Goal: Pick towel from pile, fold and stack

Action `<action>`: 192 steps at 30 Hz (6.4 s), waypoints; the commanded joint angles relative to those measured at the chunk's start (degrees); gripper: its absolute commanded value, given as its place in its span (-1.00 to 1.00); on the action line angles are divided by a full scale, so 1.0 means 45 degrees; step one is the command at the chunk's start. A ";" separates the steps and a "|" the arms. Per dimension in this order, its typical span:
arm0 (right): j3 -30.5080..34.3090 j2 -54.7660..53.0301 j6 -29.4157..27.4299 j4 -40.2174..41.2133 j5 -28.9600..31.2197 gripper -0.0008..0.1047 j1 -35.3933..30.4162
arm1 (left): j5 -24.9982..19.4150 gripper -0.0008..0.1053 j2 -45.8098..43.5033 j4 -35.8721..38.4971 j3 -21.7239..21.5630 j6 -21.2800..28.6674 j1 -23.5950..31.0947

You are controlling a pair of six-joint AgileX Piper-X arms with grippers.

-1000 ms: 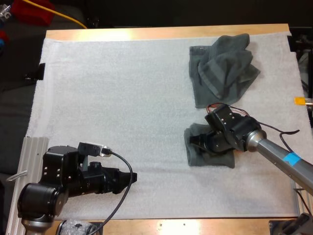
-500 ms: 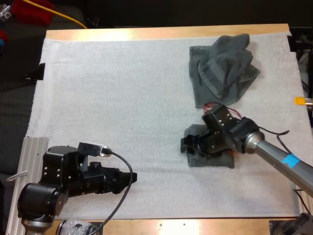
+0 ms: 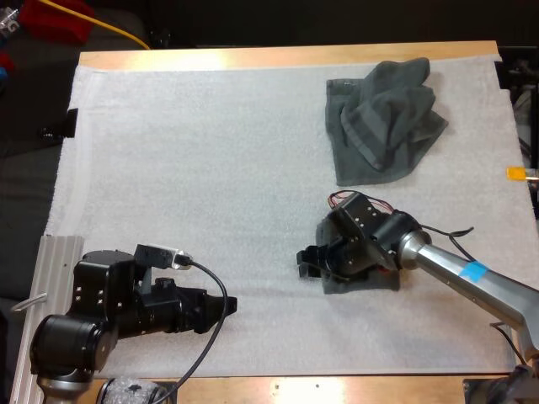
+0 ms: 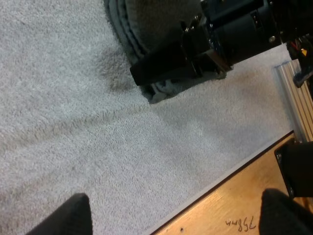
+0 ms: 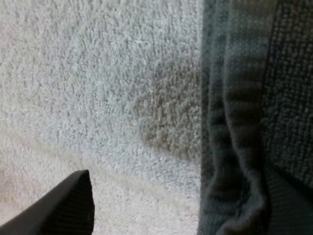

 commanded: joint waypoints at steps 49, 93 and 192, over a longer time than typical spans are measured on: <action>-0.0111 -1.2783 -0.0324 0.4552 0.3580 0.34 0.0083 | 0.0147 0.30 -0.0041 0.0055 -0.0073 0.0044 0.0008; -0.0111 -1.2856 -0.0348 0.6851 0.5710 0.34 0.0083 | -0.0755 0.37 0.8002 -0.8478 -0.0047 -0.5195 -0.3678; -0.0111 -1.2856 -0.0372 0.8081 0.5306 0.34 0.0083 | -0.0667 -0.98 1.0009 -0.1086 -0.2715 0.3566 0.1931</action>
